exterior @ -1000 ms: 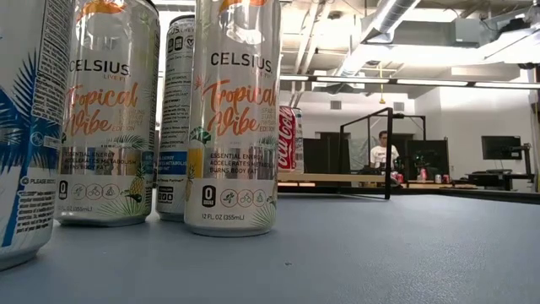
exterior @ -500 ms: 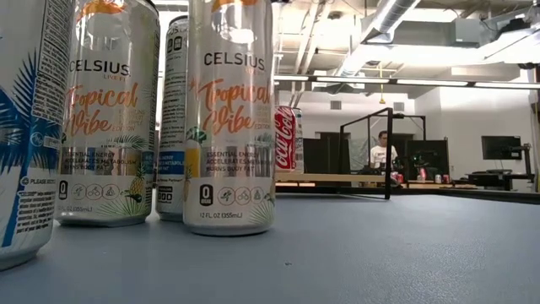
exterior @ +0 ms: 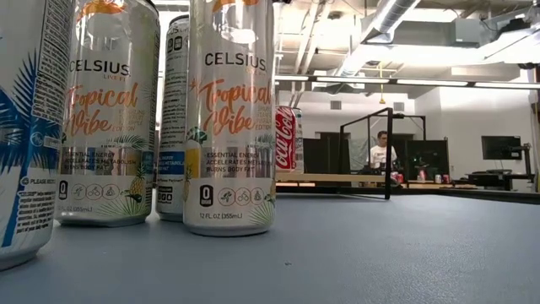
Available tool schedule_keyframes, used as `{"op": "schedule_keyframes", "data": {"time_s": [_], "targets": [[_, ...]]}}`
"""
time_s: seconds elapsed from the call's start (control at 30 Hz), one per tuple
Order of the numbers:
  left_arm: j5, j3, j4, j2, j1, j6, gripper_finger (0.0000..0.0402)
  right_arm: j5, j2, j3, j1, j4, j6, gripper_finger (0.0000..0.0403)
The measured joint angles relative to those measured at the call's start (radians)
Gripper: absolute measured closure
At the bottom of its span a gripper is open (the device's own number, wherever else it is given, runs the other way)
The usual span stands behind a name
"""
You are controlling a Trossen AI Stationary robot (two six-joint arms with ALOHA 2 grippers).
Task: Place canned beverage on shelf
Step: Put the top right white yellow soda can on the shelf
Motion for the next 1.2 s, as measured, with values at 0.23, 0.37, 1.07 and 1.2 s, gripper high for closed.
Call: {"op": "schedule_keyframes", "data": {"time_s": [0.23, 0.37, 1.07, 1.2], "targets": [[0.0, 0.0, 0.0, 0.0, 0.0, 0.0, 0.0196, 0.001, -0.008, 0.019, 0.004, -0.01, -0.004, 0.0138], [0.0, 0.0, 0.0, 0.0, 0.0, 0.001, 0.0196, -0.009, -0.006, 0.046, 0.005, -0.04, -0.017, 0.0117], [-0.002, 0.0, 0.0, 0.0, 0.0, 0.009, 0.0196, 0.01, -0.011, 0.081, 0.003, -0.085, 0.006, 0.0042], [-0.003, 0.0, 0.0, 0.0, 0.0, 0.013, 0.0196, 0.01, -0.01, 0.081, 0.003, -0.082, 0.016, 0.0042]]}}
